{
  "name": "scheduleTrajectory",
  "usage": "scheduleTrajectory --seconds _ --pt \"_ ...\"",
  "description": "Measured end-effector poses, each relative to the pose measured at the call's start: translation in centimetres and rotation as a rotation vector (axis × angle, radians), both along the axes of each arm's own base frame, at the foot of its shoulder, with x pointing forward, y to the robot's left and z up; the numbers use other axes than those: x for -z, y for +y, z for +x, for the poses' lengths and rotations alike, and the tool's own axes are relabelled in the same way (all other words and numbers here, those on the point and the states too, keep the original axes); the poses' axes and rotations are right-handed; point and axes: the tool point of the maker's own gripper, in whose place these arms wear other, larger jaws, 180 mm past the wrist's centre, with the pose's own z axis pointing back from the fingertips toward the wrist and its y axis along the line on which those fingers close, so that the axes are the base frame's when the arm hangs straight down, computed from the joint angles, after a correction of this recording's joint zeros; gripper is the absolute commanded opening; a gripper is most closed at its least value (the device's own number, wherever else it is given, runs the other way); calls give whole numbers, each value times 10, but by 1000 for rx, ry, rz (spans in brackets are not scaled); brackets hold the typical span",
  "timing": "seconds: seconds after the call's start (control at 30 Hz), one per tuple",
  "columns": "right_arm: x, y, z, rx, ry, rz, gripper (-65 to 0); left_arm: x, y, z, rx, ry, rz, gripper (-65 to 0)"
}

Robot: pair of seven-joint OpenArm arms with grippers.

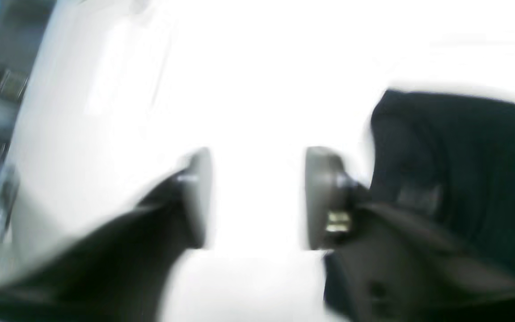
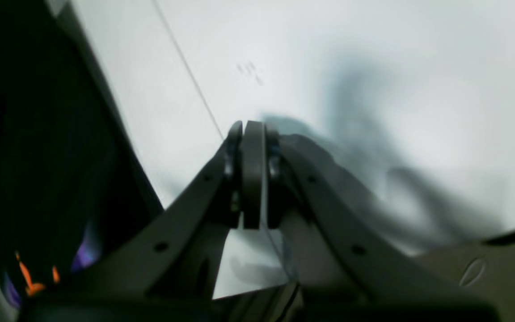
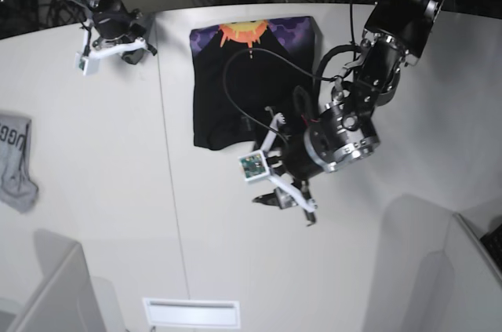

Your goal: Fold the T-shirt properly

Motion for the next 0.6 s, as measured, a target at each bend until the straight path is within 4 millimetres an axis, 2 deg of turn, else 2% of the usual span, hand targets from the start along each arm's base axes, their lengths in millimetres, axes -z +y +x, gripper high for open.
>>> scheduleTrajectory --seconds 0.03,0.07,0.23,0.3,0.37,0.53,0.6 --pt "-4 0 3 -8 -35 -10 -650 1 11 -1 -38 5 -7 -629" --pt "-7 1 5 -15 -62 -15 -650 4 22 -1 -72 12 -5 -650" --pt "-22 0 1 -109 -155 -121 -650 24 69 -19 -197 73 -28 -650" --pt "-30 1 3 -159 -201 -160 -650 27 83 -26 -222 63 -67 -650" --pt "-34 1 5 -179 -234 -199 -650 33 91 -40 -229 62 -139 -650" --pt "-41 -2 -7 -211 -295 -260 -650 48 81 -97 -169 95 -381 -650" --pt "-46 -1 -11 -220 -332 -265 -650 54 84 -114 -172 108 -435 -650"
